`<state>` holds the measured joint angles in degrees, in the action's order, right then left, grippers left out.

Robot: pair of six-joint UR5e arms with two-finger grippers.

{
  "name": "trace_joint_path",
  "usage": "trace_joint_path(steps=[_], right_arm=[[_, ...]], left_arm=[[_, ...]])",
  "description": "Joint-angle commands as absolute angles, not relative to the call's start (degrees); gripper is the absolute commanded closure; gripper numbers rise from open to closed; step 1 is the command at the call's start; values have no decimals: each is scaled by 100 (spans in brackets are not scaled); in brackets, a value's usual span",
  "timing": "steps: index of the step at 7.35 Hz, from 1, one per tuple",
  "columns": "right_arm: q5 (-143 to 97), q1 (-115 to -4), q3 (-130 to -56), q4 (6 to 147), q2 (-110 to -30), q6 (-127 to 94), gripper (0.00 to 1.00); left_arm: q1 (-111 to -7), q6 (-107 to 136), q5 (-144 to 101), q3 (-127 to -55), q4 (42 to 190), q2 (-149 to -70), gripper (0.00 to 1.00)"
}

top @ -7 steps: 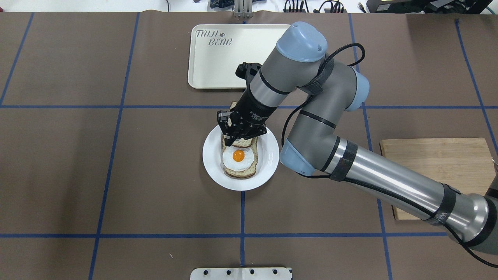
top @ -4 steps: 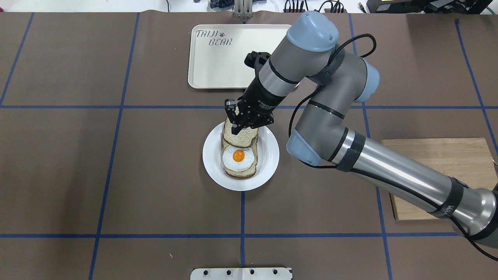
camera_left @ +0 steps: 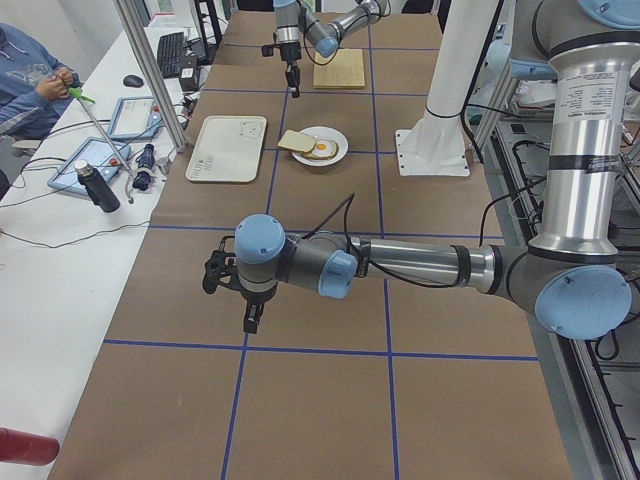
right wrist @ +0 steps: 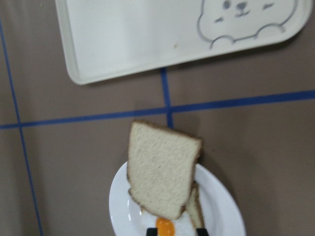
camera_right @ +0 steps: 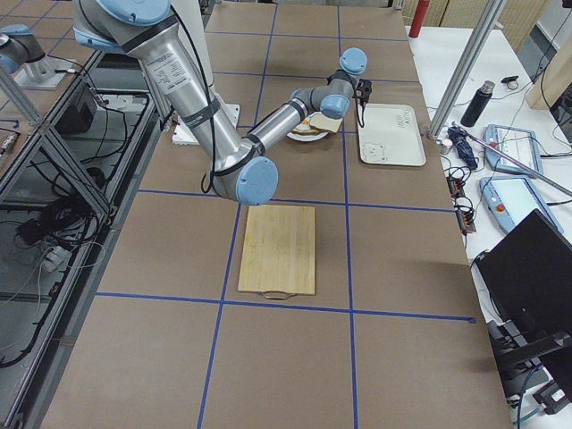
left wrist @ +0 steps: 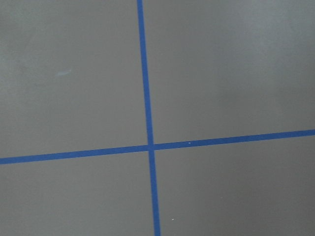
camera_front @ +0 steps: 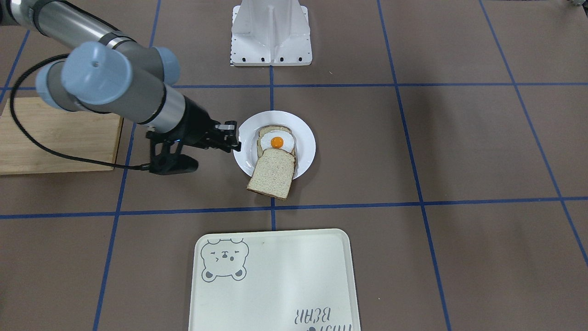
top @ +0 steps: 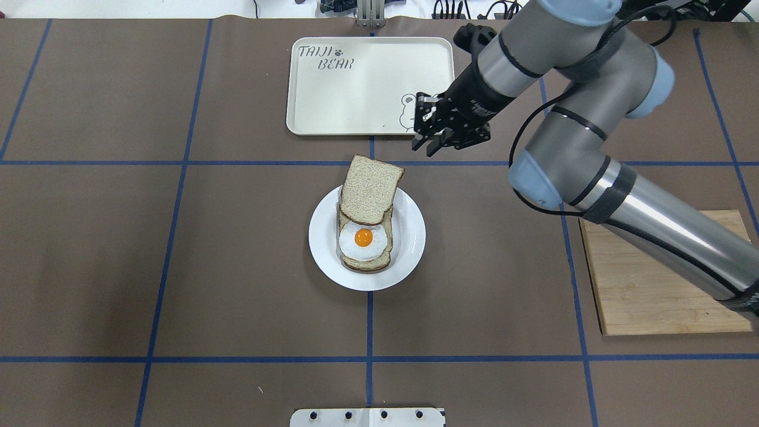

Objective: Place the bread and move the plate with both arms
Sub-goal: 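Withdraw the right gripper away from the plate while the left arm reaches toward the plate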

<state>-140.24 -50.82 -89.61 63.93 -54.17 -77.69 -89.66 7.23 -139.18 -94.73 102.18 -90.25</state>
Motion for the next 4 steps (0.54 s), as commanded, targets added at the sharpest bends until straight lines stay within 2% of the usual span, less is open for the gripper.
trace_joint_path(steps=[1, 2, 4], right_arm=[[-14045, -5825, -9290, 6416, -6168, -7612, 35], [-13975, -5897, -9290, 6425, -6283, -7333, 27], [-13346, -5592, -9281, 6469, -6460, -7137, 24]], left_arm=[[-8878, 1270, -14009, -9859, 10213, -9009, 2], [-8851, 1344, -14018, -9974, 10213, -8974, 2], [-8807, 1380, -14027, -9984, 10230, -8965, 2]])
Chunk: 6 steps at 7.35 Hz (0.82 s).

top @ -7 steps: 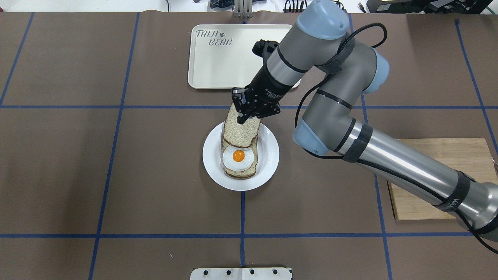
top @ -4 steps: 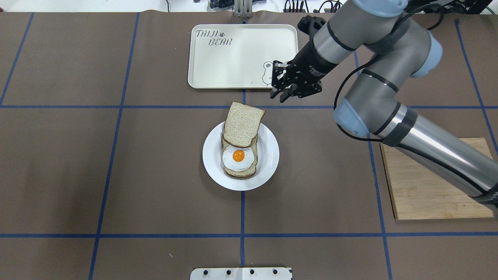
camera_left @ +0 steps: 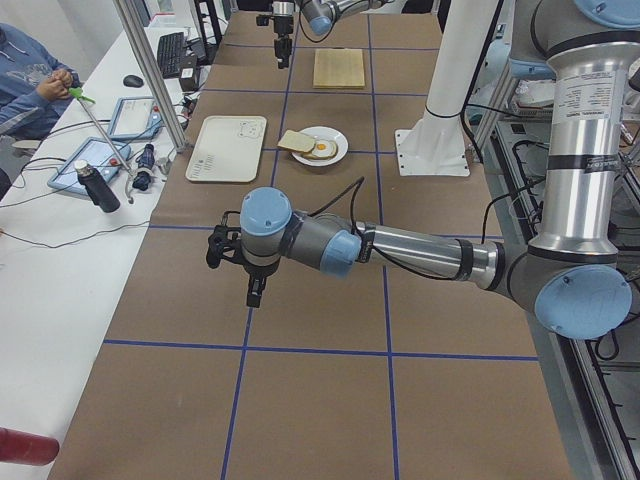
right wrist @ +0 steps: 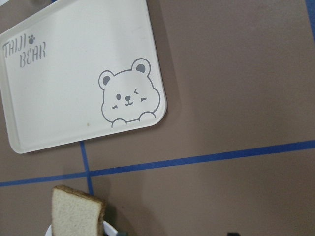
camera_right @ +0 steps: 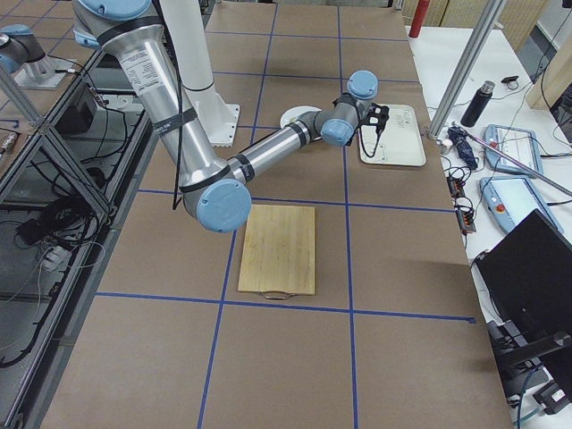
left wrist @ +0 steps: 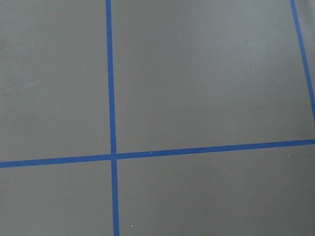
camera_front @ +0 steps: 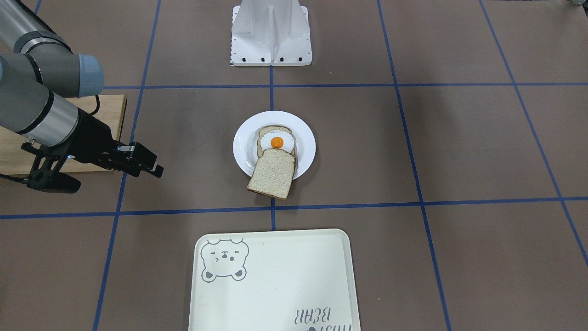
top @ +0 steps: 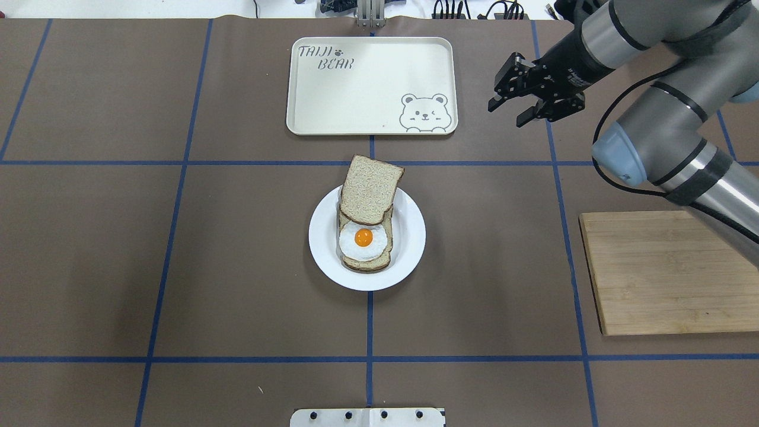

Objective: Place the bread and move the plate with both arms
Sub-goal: 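Withdraw the right gripper away from the plate while the left arm reaches toward the plate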

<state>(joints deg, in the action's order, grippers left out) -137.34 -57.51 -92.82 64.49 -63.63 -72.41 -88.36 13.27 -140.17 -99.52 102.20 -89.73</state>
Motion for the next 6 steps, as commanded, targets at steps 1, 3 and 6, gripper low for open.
trace_joint_path(steps=[1, 3, 6], right_arm=[[-13177, -5642, -9290, 6608, -6503, -7076, 21], [-13280, -6211, -9281, 6670, -6950, -5993, 16], [-13280, -7073, -9378, 7268, -7687, -4093, 1]], left_arm=[[-8763, 1458, -14071, -9993, 10248, -8982, 2], [-8291, 2385, -14273, -10107, 10405, -9209, 2], [-7027, 5350, -14230, -10046, 11887, -9744, 2]])
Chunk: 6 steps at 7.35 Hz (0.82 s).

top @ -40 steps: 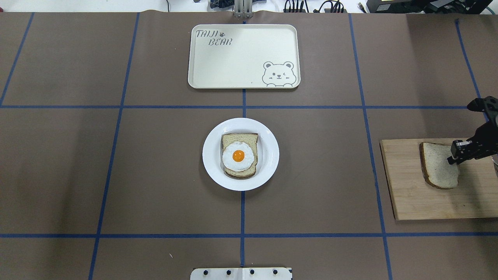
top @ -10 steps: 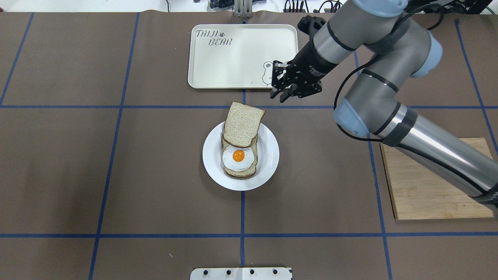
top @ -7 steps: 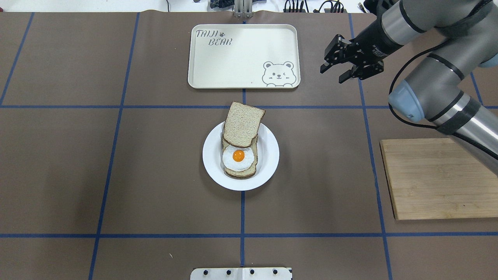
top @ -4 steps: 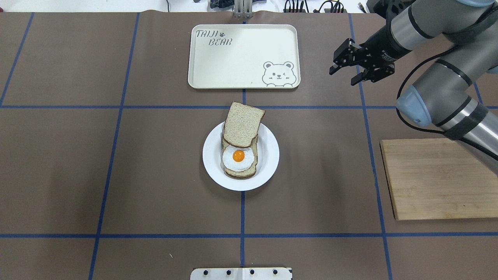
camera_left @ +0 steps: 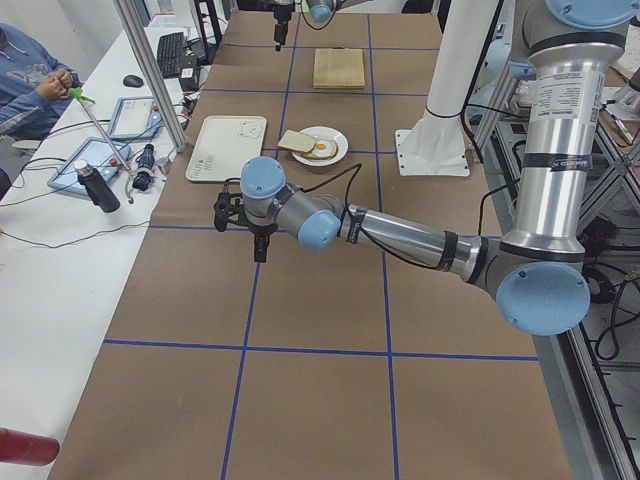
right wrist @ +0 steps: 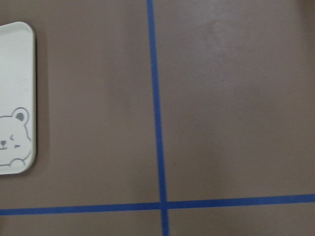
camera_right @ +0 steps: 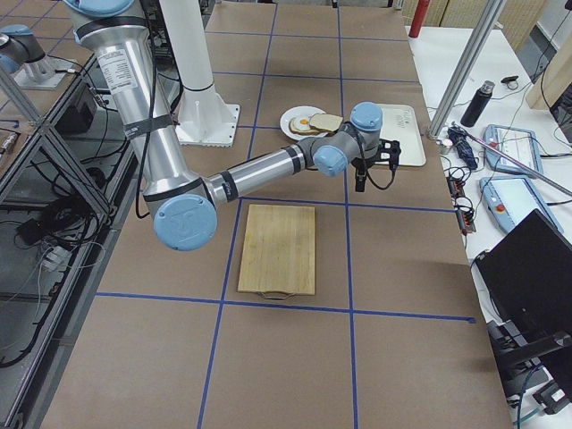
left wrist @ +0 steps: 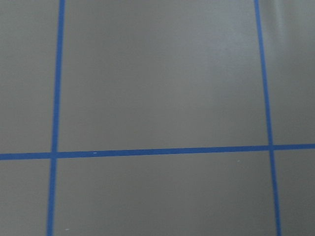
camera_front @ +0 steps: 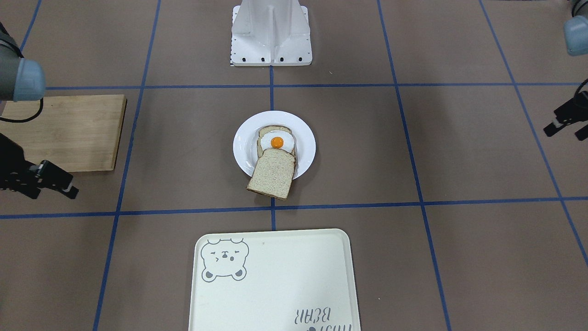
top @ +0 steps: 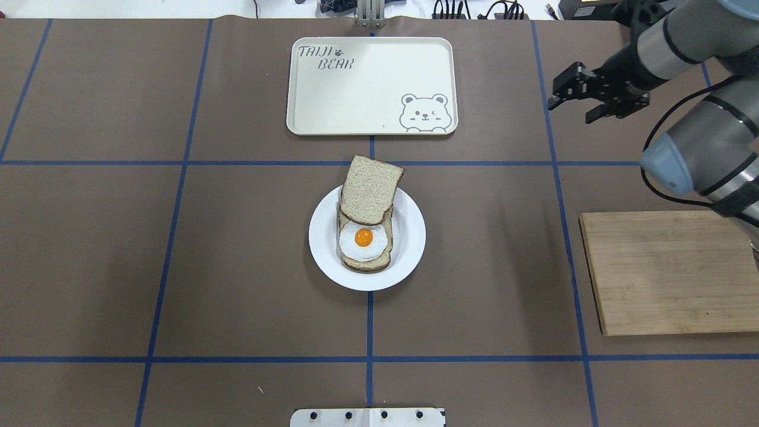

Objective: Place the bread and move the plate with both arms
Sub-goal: 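Withdraw the right gripper away from the plate while the left arm reaches toward the plate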

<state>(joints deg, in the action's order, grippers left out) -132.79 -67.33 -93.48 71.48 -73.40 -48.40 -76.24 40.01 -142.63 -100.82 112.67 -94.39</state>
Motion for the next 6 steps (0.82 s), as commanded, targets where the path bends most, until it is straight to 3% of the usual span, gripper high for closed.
trace_joint_path(steps=[1, 4, 6], right_arm=[[-13289, -7336, -9413, 7269, -8012, -3521, 1], [-13289, -7461, -9544, 7269, -8279, -3349, 1], [-13280, -7409, -9791, 7269, -8534, -3349, 1]], left_arm=[[-6614, 6344, -14203, -10020, 12240, -10034, 2], [-5288, 8572, -13341, -9616, 12943, -11177, 2], [-4283, 9340, -12307, -9571, 13594, -11250, 2]])
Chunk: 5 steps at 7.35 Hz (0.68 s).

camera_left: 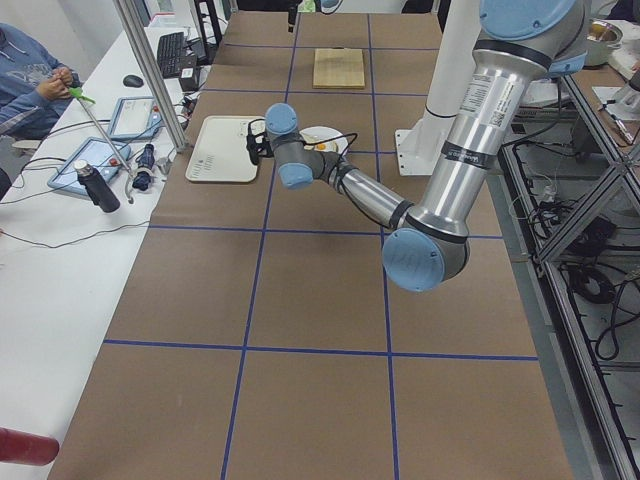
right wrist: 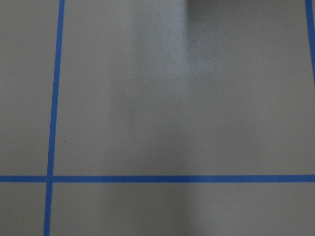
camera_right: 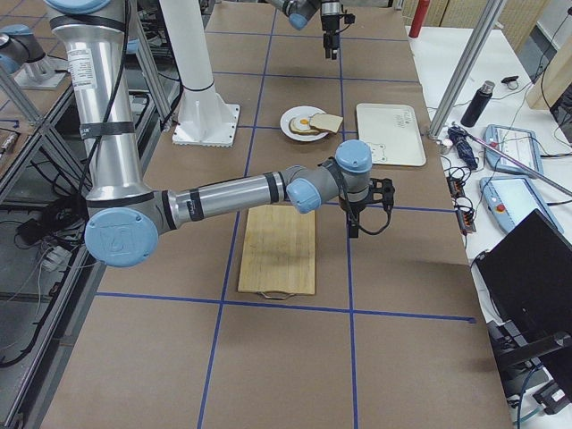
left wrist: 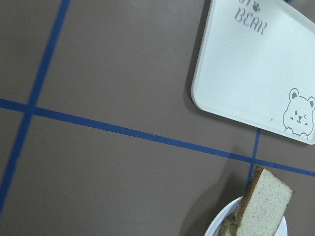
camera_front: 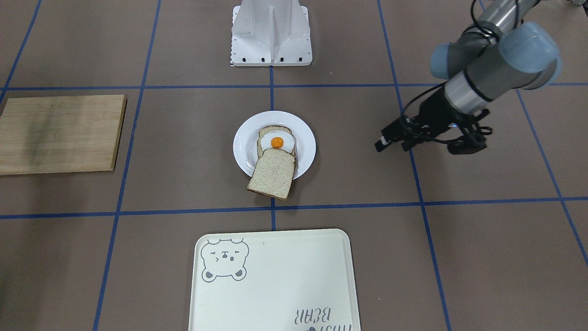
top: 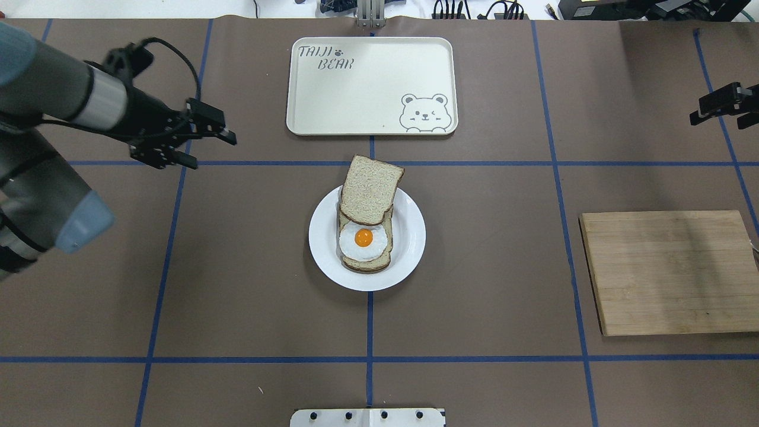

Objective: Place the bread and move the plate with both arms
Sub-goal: 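Move the left gripper to the plate rim nearest it and grip the rim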

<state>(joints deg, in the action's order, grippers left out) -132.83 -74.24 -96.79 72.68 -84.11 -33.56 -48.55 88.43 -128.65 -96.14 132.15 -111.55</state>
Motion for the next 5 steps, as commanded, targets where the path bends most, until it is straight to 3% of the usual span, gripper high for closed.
trace_joint_path(steps=[1, 5], right_arm=[[-13280, -7409, -9800, 7269, -8543, -3349, 0], [-13280, -7383, -9835, 7269, -8578, -3366, 0]], left_arm=[[-3880, 9369, -11844, -9397, 13614, -11511, 2], [-3507, 9613, -11505, -8395, 15559, -11549, 7]])
